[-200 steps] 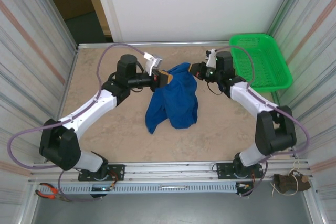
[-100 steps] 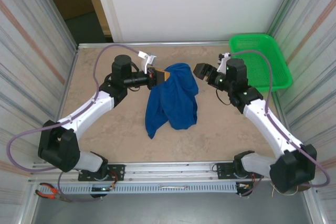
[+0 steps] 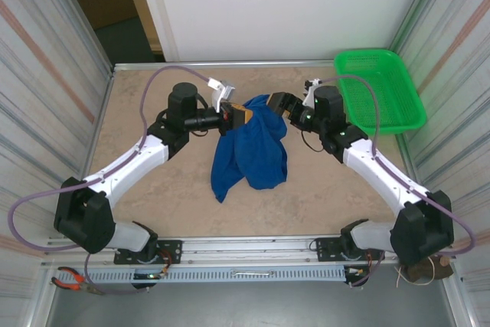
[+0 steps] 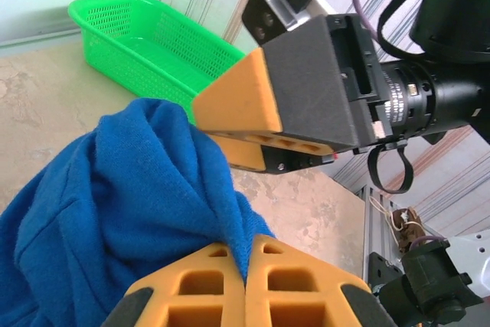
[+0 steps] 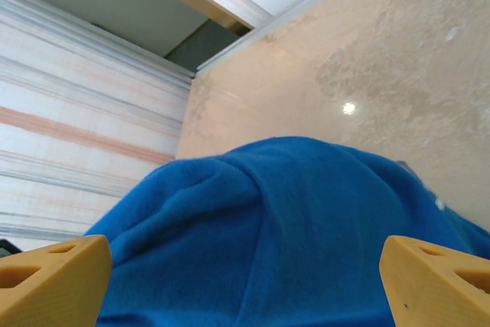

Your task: Fold the inside-out t-shirt

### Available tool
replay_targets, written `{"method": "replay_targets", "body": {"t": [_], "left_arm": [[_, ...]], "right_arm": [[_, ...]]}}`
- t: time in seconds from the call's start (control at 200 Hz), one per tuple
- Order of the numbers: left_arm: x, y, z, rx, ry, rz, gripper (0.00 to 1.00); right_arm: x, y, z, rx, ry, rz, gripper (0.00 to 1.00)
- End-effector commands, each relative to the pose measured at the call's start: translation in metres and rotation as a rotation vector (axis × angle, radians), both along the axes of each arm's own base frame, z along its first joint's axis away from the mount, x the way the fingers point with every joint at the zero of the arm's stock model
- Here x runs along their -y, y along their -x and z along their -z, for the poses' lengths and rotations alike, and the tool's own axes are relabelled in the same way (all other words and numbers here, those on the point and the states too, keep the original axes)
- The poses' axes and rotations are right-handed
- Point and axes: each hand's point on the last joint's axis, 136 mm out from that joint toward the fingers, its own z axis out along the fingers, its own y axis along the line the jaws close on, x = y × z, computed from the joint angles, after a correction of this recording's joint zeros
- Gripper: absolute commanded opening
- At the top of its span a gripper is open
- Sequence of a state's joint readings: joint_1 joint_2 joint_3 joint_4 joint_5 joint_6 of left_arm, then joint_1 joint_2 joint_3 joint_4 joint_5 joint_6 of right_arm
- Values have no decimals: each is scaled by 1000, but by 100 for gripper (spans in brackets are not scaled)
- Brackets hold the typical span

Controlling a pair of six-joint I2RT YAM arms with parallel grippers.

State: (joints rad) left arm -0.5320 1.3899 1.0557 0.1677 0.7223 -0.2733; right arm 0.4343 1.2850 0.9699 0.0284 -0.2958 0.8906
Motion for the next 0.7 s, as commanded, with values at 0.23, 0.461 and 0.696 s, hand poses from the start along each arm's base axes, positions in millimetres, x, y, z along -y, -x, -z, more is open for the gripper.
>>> {"method": "replay_targets", "body": {"t": [0.23,0.461,0.696], "left_arm": [[8,9,-18,93,-5,27,3],[-30,-4,-26,96,36,-137,58],[-40,-26,-12,48,3,-210,59]], "right_arm": [[-45,-7,1,-31,-194,-126,0],[-16,0,-25,120,-139,-226,0],[-13,12,-40,224,-114,-362,0]]}}
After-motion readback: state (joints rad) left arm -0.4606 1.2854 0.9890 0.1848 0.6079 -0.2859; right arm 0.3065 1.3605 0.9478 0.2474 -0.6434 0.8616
